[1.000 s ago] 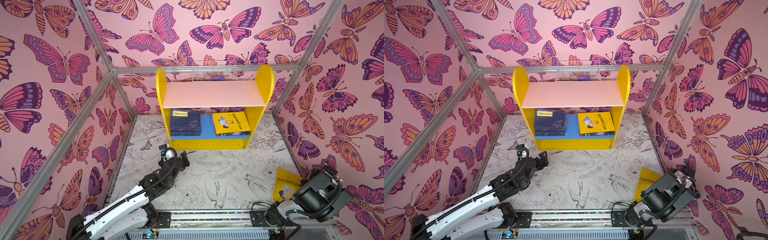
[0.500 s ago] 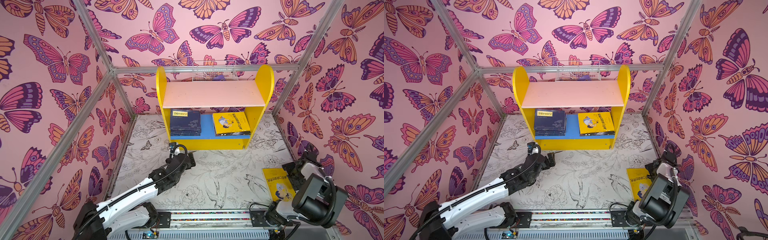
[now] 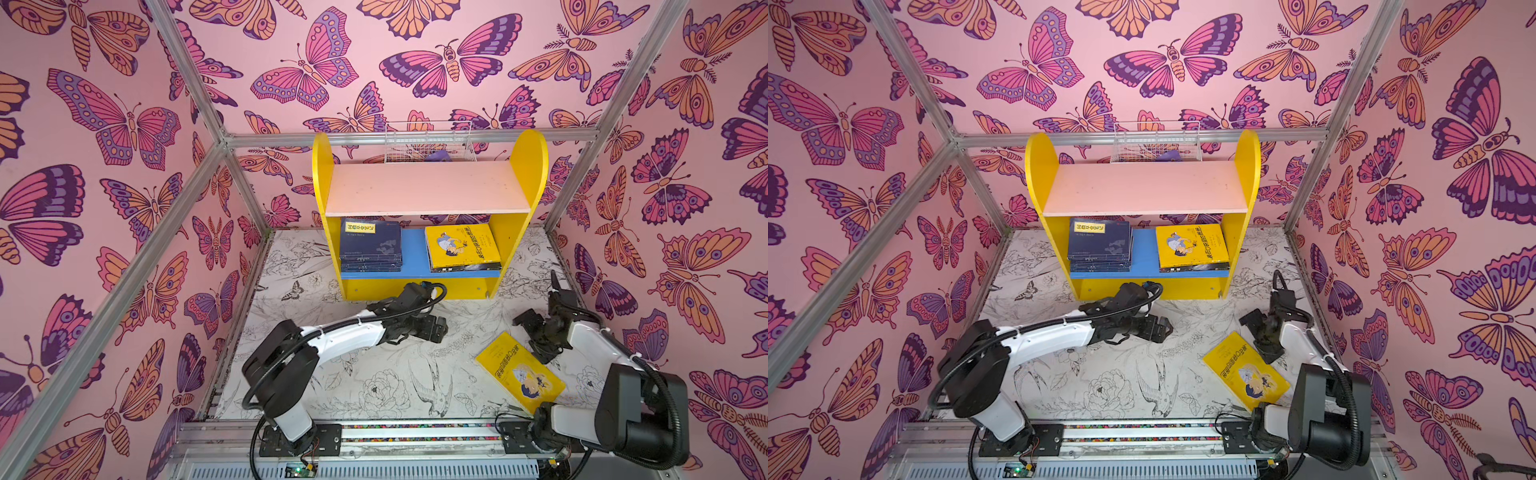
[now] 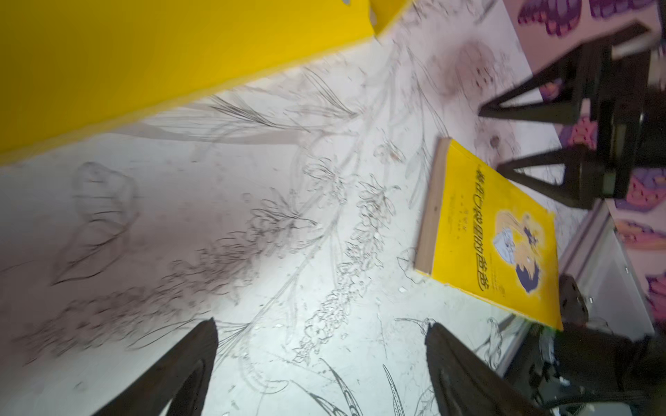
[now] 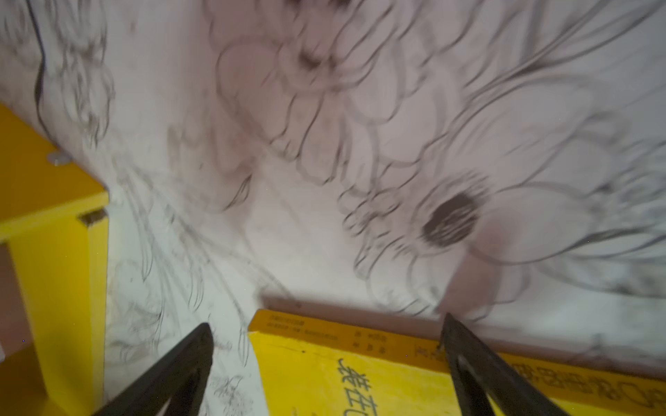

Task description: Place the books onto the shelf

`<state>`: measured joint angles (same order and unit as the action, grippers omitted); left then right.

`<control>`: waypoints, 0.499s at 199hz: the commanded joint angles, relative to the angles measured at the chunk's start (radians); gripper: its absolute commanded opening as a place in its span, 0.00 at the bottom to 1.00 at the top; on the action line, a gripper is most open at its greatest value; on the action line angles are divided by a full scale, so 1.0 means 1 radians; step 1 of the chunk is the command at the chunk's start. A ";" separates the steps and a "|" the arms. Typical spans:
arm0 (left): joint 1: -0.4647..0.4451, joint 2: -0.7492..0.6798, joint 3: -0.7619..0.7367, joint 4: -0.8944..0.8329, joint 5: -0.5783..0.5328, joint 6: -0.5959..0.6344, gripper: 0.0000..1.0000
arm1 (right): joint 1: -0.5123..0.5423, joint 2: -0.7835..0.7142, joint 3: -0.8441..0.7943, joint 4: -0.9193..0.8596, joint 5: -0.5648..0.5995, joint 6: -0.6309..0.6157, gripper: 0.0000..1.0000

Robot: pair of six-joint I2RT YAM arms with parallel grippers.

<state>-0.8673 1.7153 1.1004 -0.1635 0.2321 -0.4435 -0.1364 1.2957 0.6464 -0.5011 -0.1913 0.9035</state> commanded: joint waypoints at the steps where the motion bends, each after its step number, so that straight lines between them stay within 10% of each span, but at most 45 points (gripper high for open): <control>1: -0.020 0.053 0.050 -0.066 0.177 0.127 0.92 | 0.125 -0.014 0.010 -0.021 -0.024 0.071 0.99; 50: -0.066 0.060 0.034 -0.075 0.149 0.166 0.95 | 0.370 -0.111 0.075 -0.283 0.202 -0.013 0.99; 99: -0.096 0.140 0.093 -0.071 0.153 0.202 0.95 | 0.251 -0.359 0.001 -0.545 0.456 0.130 0.99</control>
<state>-0.9588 1.8091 1.1545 -0.2153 0.3721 -0.2867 0.1925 0.9848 0.6830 -0.8513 0.1184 0.9638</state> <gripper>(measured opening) 0.948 0.993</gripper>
